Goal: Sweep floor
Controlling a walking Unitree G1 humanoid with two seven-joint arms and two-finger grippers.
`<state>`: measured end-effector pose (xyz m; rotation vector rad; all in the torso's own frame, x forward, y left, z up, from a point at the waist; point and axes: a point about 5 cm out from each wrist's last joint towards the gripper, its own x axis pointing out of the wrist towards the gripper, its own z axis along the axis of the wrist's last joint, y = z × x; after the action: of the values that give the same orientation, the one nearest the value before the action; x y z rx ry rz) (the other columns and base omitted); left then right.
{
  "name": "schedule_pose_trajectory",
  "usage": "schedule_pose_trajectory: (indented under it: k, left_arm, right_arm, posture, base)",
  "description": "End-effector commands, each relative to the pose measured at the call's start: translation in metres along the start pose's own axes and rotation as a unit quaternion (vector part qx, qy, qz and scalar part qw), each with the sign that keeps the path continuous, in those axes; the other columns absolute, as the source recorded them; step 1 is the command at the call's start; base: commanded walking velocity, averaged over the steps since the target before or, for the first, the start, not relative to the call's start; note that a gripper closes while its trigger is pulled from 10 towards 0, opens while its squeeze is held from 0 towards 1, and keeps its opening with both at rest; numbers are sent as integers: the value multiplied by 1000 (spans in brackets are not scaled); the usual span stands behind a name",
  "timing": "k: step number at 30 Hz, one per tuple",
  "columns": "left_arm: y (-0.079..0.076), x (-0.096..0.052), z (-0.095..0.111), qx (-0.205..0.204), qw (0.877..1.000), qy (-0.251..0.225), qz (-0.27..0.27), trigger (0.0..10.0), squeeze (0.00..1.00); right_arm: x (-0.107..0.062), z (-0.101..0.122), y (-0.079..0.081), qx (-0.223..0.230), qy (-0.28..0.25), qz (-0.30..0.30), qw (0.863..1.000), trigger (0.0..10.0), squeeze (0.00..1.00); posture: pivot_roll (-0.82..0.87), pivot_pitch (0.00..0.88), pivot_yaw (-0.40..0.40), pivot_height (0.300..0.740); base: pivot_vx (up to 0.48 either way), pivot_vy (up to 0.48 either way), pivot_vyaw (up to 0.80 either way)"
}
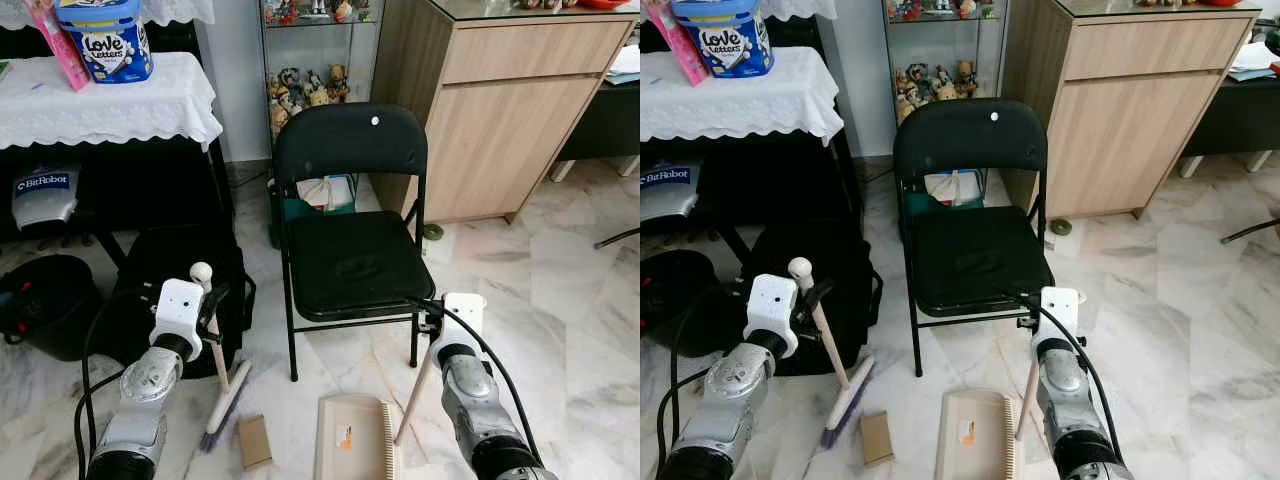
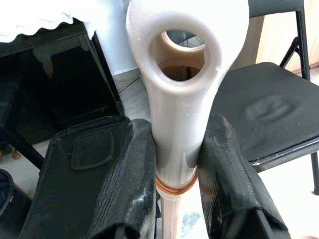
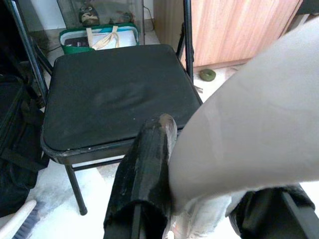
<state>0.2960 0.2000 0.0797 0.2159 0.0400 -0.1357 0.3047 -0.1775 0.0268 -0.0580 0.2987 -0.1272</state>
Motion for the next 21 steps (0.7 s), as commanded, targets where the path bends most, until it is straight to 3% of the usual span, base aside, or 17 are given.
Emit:
schedule_pose_trajectory:
  k: [1, 4, 7, 16, 19, 21]
  left_arm:
    - [4, -3, -5, 5, 1000, 6, 9, 10000, 0]
    - [6, -3, -5, 14, 1000, 10, 11, 10000, 0]
    - [11, -5, -6, 58, 998, 21, 2, 10000, 0]
    - [14, -12, -19, 76, 996, 49, 7, 10000, 0]
    - [19, -16, -22, 84, 995, 57, 13, 10000, 0]
    - [37, -26, -23, 71, 996, 56, 23, 10000, 0]
  right_arm:
    - [0, -3, -3, -19, 5, -2, 1000, 10000, 0]
    - [-1, -4, -2, -21, 6, -1, 1000, 10000, 0]
    - [-1, -8, 2, -21, 20, 8, 1000, 10000, 0]
    - [0, -10, 7, -22, 25, 15, 999, 10000, 0]
    - [0, -10, 7, -22, 26, 16, 999, 10000, 0]
    - [0, -11, 5, -22, 25, 13, 999, 10000, 0]
  posture:
    - [-80, 69, -21, 740]
    - [-80, 68, -21, 740]
    - [-75, 69, -22, 740]
    - [-79, 69, -21, 740]
    - [-79, 69, -21, 740]
    - [-72, 65, -18, 740]
  base:
    - [0, 0, 0]
    - [0, 0, 0]
    - [0, 0, 0]
    - [0, 0, 0]
    - [0, 0, 0]
    - [0, 0, 0]
